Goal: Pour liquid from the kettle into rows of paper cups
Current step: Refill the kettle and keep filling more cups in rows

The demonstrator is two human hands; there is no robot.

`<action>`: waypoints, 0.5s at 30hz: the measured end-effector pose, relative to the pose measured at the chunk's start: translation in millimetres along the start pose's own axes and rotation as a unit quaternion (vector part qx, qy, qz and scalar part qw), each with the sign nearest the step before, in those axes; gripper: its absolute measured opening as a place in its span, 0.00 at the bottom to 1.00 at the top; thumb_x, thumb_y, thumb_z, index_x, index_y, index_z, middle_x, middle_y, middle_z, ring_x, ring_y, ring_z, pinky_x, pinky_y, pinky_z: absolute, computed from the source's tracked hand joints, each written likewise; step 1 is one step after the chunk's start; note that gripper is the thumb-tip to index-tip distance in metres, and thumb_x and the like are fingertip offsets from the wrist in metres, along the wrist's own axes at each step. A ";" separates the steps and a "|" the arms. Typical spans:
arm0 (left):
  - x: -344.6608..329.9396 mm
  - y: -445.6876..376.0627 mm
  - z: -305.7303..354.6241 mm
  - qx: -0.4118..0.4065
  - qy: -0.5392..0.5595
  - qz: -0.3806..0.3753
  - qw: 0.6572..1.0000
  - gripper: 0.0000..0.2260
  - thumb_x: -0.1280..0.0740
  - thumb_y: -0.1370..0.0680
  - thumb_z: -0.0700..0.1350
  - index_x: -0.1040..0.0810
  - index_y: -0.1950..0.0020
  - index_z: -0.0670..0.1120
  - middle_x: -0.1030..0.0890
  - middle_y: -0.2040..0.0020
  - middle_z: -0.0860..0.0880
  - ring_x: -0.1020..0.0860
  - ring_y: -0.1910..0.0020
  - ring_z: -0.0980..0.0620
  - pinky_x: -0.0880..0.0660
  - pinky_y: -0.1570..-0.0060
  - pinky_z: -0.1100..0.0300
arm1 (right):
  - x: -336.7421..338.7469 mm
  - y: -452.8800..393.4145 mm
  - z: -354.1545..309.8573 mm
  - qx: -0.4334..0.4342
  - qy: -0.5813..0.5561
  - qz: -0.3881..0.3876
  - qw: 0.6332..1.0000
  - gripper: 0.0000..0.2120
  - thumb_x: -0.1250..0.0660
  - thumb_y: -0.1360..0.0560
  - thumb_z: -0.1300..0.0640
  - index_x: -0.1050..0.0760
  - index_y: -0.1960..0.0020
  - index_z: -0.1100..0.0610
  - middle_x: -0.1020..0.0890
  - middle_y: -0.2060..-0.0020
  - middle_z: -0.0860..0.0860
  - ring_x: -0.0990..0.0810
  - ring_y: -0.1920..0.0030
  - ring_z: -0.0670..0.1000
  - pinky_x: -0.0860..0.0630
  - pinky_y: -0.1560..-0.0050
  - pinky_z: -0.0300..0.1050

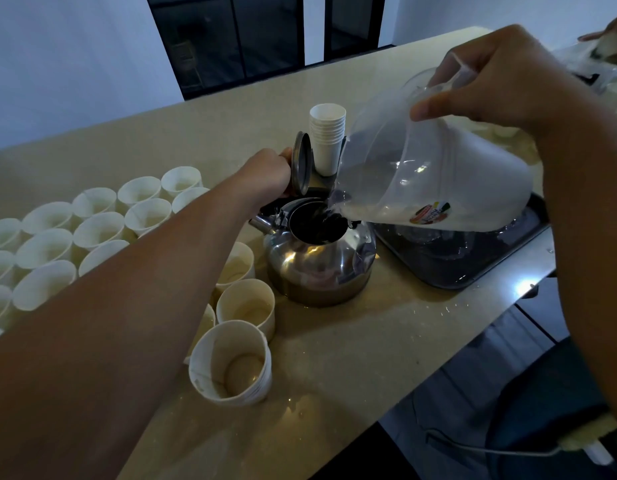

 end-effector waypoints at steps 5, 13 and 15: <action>-0.4 -3.2 -0.8 0.003 0.000 0.006 1.000 0.13 0.41 0.17 0.47 0.21 0.55 0.45 0.17 0.51 0.41 0.17 0.51 0.44 0.21 0.41 0.48 | -1.3 -1.9 -4.7 0.015 0.002 0.000 1.000 0.32 0.26 0.40 0.37 0.19 0.50 0.64 0.22 0.65 0.44 0.27 0.69 0.42 0.30 0.63 0.39; -1.5 -7.2 -2.7 -0.001 0.009 0.009 1.000 0.12 0.40 0.17 0.46 0.21 0.51 0.42 0.17 0.48 0.39 0.17 0.51 0.43 0.20 0.44 0.48 | -3.6 -3.8 -14.0 0.029 0.005 -0.005 1.000 0.26 0.27 0.40 0.36 0.19 0.50 0.54 0.21 0.64 0.51 0.26 0.65 0.49 0.30 0.58 0.40; -1.5 -8.1 -3.3 0.000 0.008 0.008 1.000 0.13 0.41 0.17 0.48 0.21 0.50 0.41 0.17 0.49 0.39 0.16 0.51 0.43 0.20 0.43 0.48 | -4.0 -5.4 -15.8 0.030 0.013 -0.006 0.999 0.27 0.27 0.41 0.36 0.19 0.50 0.54 0.22 0.65 0.49 0.26 0.65 0.49 0.31 0.59 0.38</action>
Point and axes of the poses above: each hand's wrist, its own y-axis away from the middle knuckle, its own x-axis out of the back of the hand, z = x × y, the point moved 1 cm from there along -y, towards the middle knuckle
